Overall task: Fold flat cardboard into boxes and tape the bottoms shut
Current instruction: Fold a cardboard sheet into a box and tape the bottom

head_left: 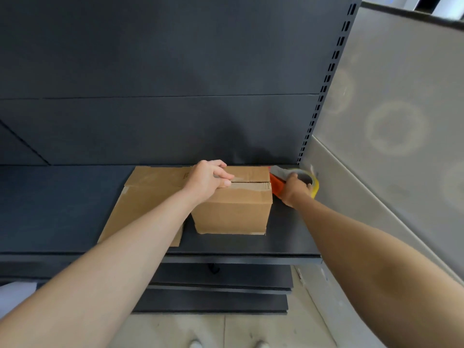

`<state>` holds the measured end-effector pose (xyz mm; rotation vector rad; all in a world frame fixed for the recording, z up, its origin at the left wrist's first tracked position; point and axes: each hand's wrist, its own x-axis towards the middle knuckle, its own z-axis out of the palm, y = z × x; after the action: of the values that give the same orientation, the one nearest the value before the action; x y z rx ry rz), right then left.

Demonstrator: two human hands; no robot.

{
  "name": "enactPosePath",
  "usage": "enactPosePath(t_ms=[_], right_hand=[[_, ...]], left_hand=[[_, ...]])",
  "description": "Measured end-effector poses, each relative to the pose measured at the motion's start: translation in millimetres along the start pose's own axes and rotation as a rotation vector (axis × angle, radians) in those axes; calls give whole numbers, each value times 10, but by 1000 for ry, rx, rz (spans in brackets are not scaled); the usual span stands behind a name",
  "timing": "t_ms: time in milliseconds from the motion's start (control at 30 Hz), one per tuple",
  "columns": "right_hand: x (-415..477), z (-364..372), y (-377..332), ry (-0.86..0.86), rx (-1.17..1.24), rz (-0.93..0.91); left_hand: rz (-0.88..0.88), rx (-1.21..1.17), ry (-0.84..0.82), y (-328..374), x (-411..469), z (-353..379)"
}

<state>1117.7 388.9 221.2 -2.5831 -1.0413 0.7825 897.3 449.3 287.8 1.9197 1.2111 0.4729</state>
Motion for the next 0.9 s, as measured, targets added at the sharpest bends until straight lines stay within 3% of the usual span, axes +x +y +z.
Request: enactPosePath(t_ms=[133, 200, 500, 767, 900], right_hand=[[95, -17, 81, 7, -141, -10], [109, -101, 108, 0, 21, 11], [-337, -1040, -171, 238, 575, -238], [-967, -1208, -567, 19, 678, -309], [-1027, -1125, -667, 22, 636, -308]], left_hand=[[1, -3, -1, -18, 4, 7], [4, -2, 0, -19, 2, 11], [2, 1, -27, -14, 44, -13], [9, -19, -47, 33, -21, -31], [23, -22, -87, 23, -59, -85]])
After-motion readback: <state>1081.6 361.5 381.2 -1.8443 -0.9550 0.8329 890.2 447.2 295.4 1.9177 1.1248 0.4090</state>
